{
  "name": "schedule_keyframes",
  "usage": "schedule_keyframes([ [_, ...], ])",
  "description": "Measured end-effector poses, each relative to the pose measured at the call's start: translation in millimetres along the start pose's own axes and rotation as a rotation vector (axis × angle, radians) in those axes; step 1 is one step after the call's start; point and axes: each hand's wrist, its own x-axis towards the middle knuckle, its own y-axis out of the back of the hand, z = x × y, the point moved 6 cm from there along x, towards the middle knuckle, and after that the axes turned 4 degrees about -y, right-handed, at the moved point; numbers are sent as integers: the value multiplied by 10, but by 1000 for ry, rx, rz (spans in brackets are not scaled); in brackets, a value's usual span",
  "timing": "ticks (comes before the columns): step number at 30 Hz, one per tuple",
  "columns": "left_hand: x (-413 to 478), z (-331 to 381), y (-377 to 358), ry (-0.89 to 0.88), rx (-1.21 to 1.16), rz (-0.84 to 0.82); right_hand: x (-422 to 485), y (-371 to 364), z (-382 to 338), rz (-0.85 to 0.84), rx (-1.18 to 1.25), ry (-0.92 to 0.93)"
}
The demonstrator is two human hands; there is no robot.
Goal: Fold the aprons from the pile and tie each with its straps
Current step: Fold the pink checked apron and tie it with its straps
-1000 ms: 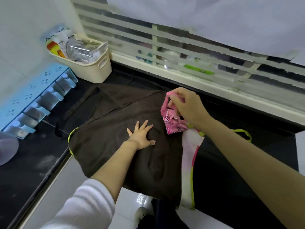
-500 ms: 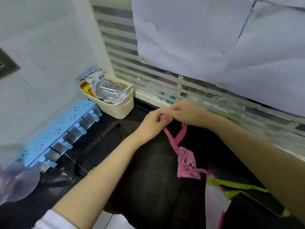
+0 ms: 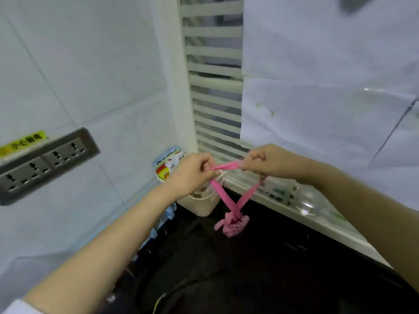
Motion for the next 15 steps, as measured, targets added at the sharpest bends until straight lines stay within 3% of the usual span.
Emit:
schedule_keyframes([
  [8, 43, -32, 1440, -110, 381, 178, 630, 0, -1395, 88, 300, 176],
  [15, 10, 211, 2490, -58, 849, 290, 861, 72, -2387, 84, 443, 313],
])
